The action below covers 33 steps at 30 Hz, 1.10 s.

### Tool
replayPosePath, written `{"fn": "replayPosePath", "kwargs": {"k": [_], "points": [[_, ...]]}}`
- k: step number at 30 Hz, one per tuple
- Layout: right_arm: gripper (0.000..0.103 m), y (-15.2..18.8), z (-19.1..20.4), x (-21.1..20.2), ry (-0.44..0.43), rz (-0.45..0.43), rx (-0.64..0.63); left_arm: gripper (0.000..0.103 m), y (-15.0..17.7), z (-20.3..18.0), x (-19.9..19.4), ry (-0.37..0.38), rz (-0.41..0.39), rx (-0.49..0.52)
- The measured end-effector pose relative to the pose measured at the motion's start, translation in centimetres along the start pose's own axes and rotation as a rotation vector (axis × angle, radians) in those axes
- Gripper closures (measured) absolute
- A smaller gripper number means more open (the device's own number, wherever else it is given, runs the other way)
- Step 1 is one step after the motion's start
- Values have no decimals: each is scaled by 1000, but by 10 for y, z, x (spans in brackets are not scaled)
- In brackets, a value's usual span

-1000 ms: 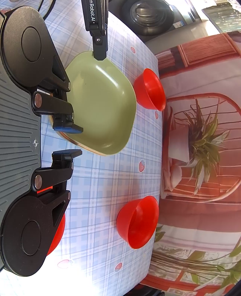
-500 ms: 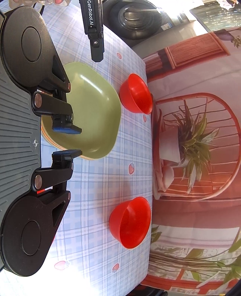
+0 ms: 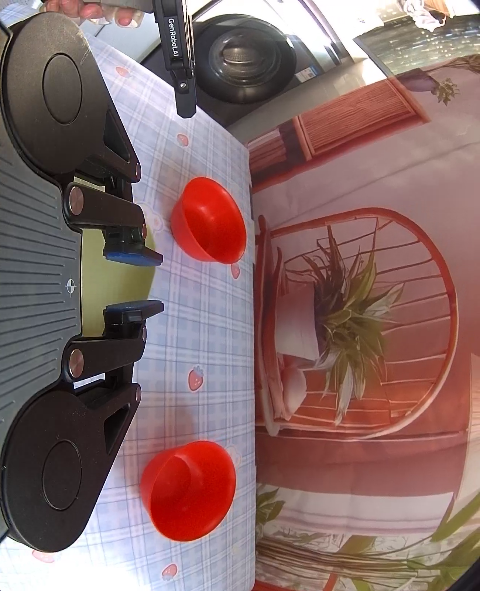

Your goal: Organize plates and bowls

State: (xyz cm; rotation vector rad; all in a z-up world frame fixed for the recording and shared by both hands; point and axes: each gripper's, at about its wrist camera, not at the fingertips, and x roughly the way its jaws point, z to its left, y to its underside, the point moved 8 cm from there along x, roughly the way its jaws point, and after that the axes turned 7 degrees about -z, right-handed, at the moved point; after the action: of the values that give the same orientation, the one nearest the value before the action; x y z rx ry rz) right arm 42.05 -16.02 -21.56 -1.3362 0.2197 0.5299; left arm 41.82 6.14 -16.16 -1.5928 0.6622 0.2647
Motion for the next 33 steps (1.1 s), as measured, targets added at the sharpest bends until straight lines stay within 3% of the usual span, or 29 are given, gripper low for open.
{"fn": "replayPosePath", "kwargs": {"k": [10, 17, 23, 28, 33], "points": [[82, -34, 9, 67, -2, 27, -29, 81, -6, 5, 53, 5, 20, -16], [82, -38, 2, 74, 11, 22, -30, 81, -2, 1, 59, 17, 27, -1], [79, -45, 10, 96, -51, 17, -18, 79, -8, 4, 81, 5, 45, -10], [78, -46, 16, 135, -54, 82, 19, 79, -6, 5, 107, -11, 70, -31], [78, -40, 19, 159, -31, 133, -9, 72, -3, 7, 119, -7, 79, -51]]}}
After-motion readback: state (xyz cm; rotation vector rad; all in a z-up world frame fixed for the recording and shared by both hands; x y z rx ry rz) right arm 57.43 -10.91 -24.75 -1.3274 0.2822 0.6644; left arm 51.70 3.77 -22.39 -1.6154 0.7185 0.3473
